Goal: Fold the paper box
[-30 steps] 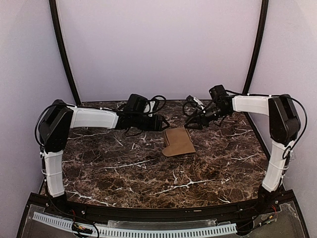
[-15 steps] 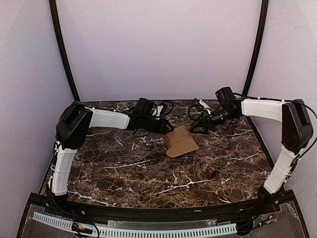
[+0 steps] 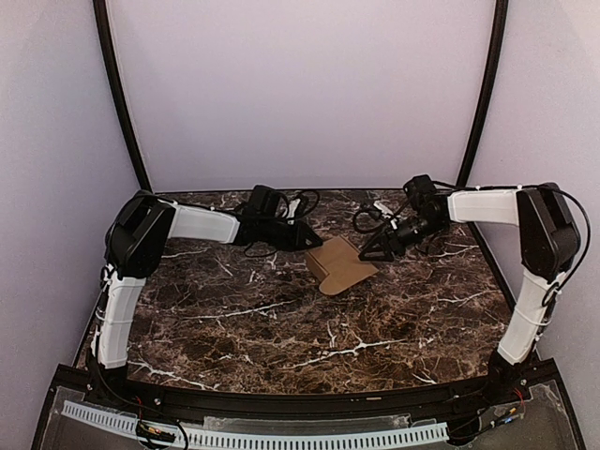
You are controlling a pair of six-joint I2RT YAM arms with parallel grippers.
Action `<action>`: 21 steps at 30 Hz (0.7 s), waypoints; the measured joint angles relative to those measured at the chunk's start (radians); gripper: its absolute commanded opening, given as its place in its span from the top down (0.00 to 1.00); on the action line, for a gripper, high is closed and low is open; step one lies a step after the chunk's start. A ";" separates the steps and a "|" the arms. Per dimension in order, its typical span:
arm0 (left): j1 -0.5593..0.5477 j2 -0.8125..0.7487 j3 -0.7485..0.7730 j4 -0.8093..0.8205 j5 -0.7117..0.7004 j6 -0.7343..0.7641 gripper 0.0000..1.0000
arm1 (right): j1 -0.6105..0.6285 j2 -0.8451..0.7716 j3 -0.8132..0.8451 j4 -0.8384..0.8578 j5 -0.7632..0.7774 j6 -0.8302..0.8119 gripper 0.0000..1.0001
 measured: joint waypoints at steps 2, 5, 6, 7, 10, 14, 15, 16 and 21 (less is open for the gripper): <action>0.009 0.009 0.000 0.018 0.019 -0.012 0.82 | -0.008 0.013 0.008 -0.001 -0.002 0.007 0.40; 0.024 0.018 0.000 0.045 0.034 -0.031 0.83 | -0.014 0.014 0.019 -0.001 -0.010 0.014 0.40; 0.030 0.021 0.000 0.053 0.034 -0.037 0.84 | -0.014 0.014 0.024 0.001 -0.012 0.017 0.40; 0.034 0.025 0.000 0.062 0.035 -0.041 0.84 | -0.018 0.014 0.027 0.002 -0.014 0.018 0.40; 0.056 0.040 0.000 0.068 0.033 -0.051 0.84 | -0.024 0.014 0.035 0.002 -0.021 0.018 0.40; 0.074 0.076 -0.006 0.068 0.033 -0.064 0.83 | -0.030 0.014 0.058 -0.002 -0.035 0.018 0.39; 0.077 0.084 -0.006 0.067 0.033 -0.065 0.83 | -0.032 0.014 0.067 -0.002 -0.041 0.019 0.39; 0.081 0.092 -0.006 0.067 0.033 -0.068 0.82 | -0.032 0.014 0.074 0.000 -0.046 0.018 0.39; 0.081 0.097 -0.006 0.075 0.035 -0.081 0.82 | -0.032 0.014 0.085 0.001 -0.054 0.017 0.39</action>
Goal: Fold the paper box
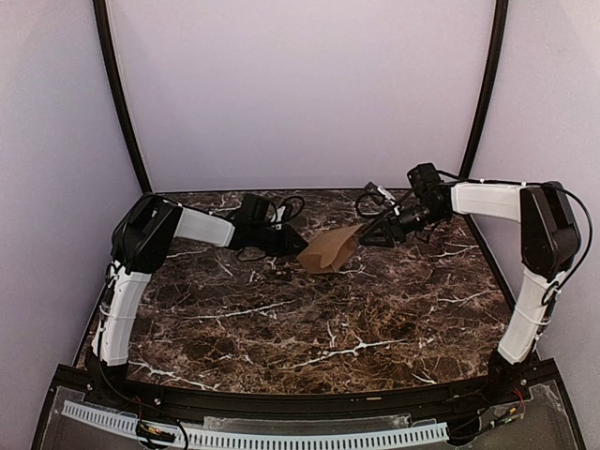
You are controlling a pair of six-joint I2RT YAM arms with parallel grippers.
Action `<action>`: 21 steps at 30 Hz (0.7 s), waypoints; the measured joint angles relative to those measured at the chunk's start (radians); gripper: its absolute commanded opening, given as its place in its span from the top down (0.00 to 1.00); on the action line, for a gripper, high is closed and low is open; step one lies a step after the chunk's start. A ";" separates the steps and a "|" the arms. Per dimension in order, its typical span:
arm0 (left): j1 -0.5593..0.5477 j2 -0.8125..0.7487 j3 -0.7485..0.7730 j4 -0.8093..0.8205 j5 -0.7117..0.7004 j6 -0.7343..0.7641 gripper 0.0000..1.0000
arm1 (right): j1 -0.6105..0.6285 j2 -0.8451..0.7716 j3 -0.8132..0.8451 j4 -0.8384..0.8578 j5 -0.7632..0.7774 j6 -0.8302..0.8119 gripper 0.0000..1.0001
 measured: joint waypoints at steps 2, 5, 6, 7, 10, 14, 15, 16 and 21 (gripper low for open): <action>-0.001 0.000 0.000 0.000 0.000 -0.001 0.82 | -0.002 0.003 0.000 0.002 0.000 0.000 0.39; -0.001 0.008 0.010 0.003 0.001 -0.007 0.82 | -0.003 0.020 0.009 0.012 -0.003 0.008 0.41; -0.001 0.014 0.016 0.010 0.002 -0.010 0.82 | -0.003 0.032 0.019 0.016 -0.004 0.012 0.41; -0.001 0.018 0.020 0.014 0.004 -0.011 0.82 | -0.002 0.043 0.027 0.022 -0.004 0.015 0.41; -0.001 0.027 0.031 0.019 0.005 -0.015 0.82 | 0.006 0.057 0.037 0.031 -0.003 0.023 0.41; -0.001 0.031 0.041 0.014 0.002 -0.014 0.81 | 0.024 0.057 0.037 0.037 -0.003 0.027 0.41; -0.001 0.031 0.041 0.014 0.000 -0.014 0.80 | 0.026 0.057 0.037 0.036 -0.002 0.026 0.41; -0.001 0.031 0.042 0.014 0.000 -0.014 0.80 | 0.027 0.057 0.037 0.033 0.002 0.019 0.41; 0.006 0.031 0.041 0.013 -0.001 -0.006 0.78 | 0.027 0.031 -0.041 0.023 0.060 -0.058 0.40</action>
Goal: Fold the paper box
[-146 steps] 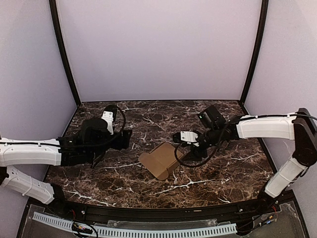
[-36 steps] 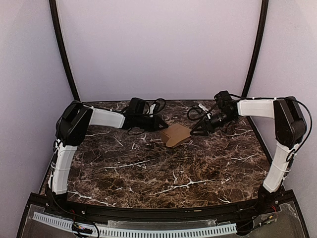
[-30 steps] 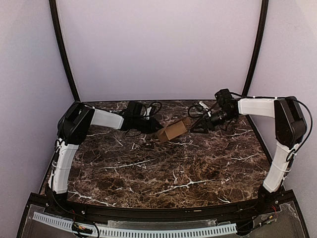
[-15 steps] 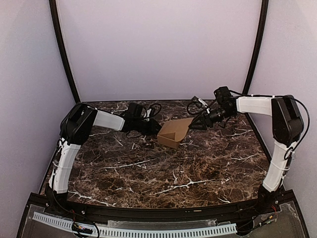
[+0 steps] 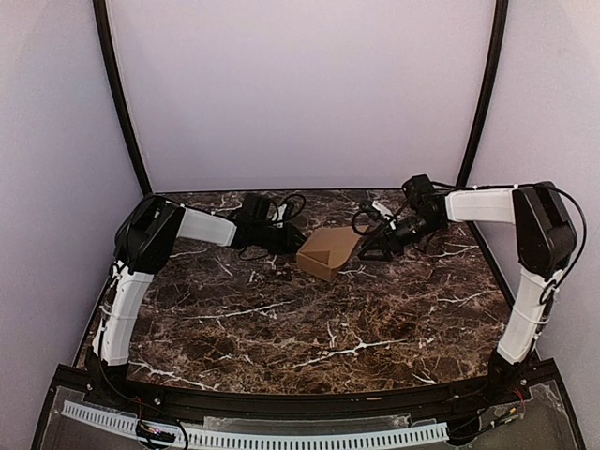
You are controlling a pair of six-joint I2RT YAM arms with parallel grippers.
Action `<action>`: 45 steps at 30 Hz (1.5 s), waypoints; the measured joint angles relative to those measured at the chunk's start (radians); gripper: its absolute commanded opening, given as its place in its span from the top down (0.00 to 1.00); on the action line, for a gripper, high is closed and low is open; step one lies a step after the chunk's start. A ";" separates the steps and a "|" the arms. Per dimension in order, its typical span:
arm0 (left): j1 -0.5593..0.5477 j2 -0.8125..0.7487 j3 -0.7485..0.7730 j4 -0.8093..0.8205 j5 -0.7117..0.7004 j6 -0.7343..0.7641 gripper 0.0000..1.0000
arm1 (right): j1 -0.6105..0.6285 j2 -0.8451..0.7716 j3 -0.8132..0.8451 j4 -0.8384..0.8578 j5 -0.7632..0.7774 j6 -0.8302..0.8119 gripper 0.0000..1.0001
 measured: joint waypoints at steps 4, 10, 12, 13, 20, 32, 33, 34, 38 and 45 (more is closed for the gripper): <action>0.003 -0.017 -0.013 -0.014 -0.019 0.026 0.71 | -0.007 -0.026 -0.084 -0.045 0.054 -0.082 0.40; 0.011 -0.105 -0.073 -0.072 -0.092 0.051 0.61 | -0.060 -0.077 -0.100 -0.171 0.071 -0.203 0.39; 0.012 -0.146 -0.094 -0.077 -0.114 0.051 0.60 | -0.080 -0.105 -0.084 -0.215 0.070 -0.232 0.39; 0.012 -0.167 -0.101 -0.078 -0.122 0.051 0.59 | -0.092 -0.119 -0.071 -0.235 0.069 -0.240 0.38; 0.004 -0.265 -0.094 -0.080 -0.130 0.045 0.56 | -0.111 -0.201 0.036 -0.125 0.024 -0.130 0.37; -0.079 -0.264 -0.063 -0.240 -0.190 0.106 0.53 | 0.005 0.174 0.336 0.027 0.056 0.063 0.36; -0.082 -0.262 -0.063 -0.246 -0.196 0.112 0.53 | 0.012 0.200 0.336 0.026 0.066 0.064 0.36; -0.084 -0.261 -0.063 -0.253 -0.202 0.117 0.53 | 0.019 0.221 0.336 0.018 0.077 0.065 0.36; -0.093 -0.256 -0.063 -0.275 -0.224 0.142 0.53 | 0.027 0.251 0.322 -0.013 0.104 0.065 0.37; -0.098 -0.227 -0.057 -0.290 -0.237 0.167 0.53 | 0.036 0.234 0.236 -0.011 0.102 0.066 0.43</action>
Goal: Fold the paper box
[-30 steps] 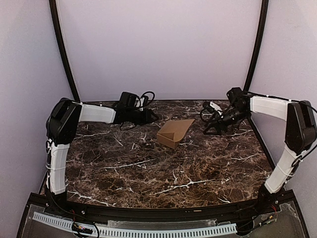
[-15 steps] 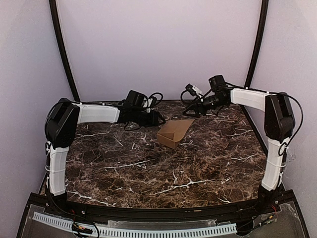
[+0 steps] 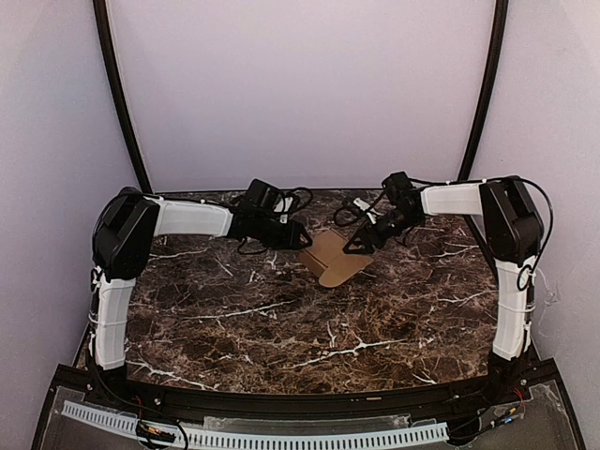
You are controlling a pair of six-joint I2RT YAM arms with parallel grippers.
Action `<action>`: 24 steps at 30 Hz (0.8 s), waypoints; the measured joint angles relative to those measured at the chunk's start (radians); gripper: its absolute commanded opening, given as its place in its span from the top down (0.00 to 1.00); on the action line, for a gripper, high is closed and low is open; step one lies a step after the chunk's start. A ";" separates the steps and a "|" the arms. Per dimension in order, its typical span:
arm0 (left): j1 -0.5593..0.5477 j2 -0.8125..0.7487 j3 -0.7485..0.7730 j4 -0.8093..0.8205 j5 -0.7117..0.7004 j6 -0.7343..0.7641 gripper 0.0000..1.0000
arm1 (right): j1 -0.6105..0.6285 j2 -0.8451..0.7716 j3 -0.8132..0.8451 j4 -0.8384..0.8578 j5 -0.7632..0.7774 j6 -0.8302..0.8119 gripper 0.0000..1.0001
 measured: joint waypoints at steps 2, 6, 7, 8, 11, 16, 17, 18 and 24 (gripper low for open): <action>-0.003 0.008 0.002 0.002 0.003 0.002 0.53 | 0.008 0.000 -0.024 0.004 -0.005 0.005 0.45; -0.006 0.011 0.003 0.011 0.018 0.005 0.53 | 0.013 0.000 -0.039 0.017 -0.025 0.029 0.48; -0.007 0.012 0.003 0.014 0.025 0.006 0.53 | 0.014 0.000 -0.043 0.019 -0.031 0.032 0.49; -0.007 0.013 0.003 0.016 0.032 0.007 0.53 | 0.015 0.000 -0.049 0.022 -0.038 0.034 0.50; -0.008 0.013 -0.005 0.032 0.066 0.007 0.54 | 0.016 -0.005 -0.079 0.026 -0.074 0.045 0.51; -0.013 0.013 -0.037 0.060 0.132 0.005 0.61 | 0.018 -0.073 -0.193 0.012 -0.123 0.061 0.51; -0.016 0.013 -0.045 0.070 0.144 0.005 0.63 | 0.019 -0.092 -0.220 0.003 -0.130 0.064 0.51; -0.018 0.013 -0.053 0.084 0.154 0.005 0.64 | 0.019 -0.110 -0.244 -0.003 -0.135 0.067 0.51; -0.023 0.012 -0.093 0.160 0.198 -0.006 0.72 | 0.024 -0.169 -0.307 -0.019 -0.140 0.072 0.47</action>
